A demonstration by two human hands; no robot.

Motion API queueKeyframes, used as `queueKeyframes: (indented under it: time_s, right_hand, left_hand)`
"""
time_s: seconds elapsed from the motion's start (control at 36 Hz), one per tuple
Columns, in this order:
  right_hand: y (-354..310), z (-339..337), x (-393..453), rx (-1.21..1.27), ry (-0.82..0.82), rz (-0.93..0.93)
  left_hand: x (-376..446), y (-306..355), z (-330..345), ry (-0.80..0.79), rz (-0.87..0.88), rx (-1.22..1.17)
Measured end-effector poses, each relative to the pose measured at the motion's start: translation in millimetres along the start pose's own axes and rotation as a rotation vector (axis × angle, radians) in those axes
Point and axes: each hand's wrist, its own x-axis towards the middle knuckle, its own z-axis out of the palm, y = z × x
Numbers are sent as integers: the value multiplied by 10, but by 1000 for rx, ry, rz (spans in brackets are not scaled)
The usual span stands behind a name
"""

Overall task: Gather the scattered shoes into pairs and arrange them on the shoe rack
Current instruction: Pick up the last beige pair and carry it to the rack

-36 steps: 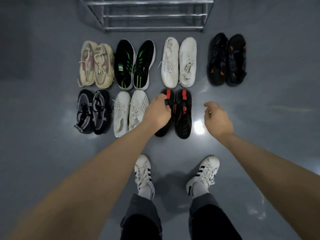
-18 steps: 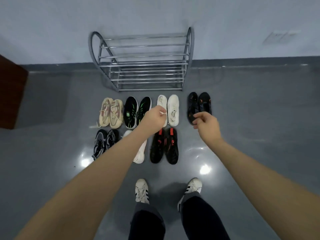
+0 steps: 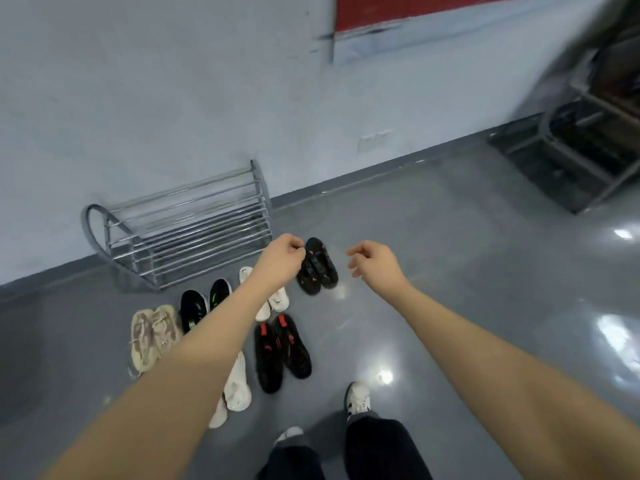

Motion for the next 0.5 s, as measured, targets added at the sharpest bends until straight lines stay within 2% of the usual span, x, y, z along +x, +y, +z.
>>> queueKeyframes:
  time_s: [0.22, 0.5]
  right_hand:
    - [104, -201, -616, 119, 277, 95]
    - [668, -332, -1650, 231, 551, 274]
  left_hand:
    - [-108, 307, 85, -192, 189, 113]
    - [-656, 546, 794, -493, 386, 278]
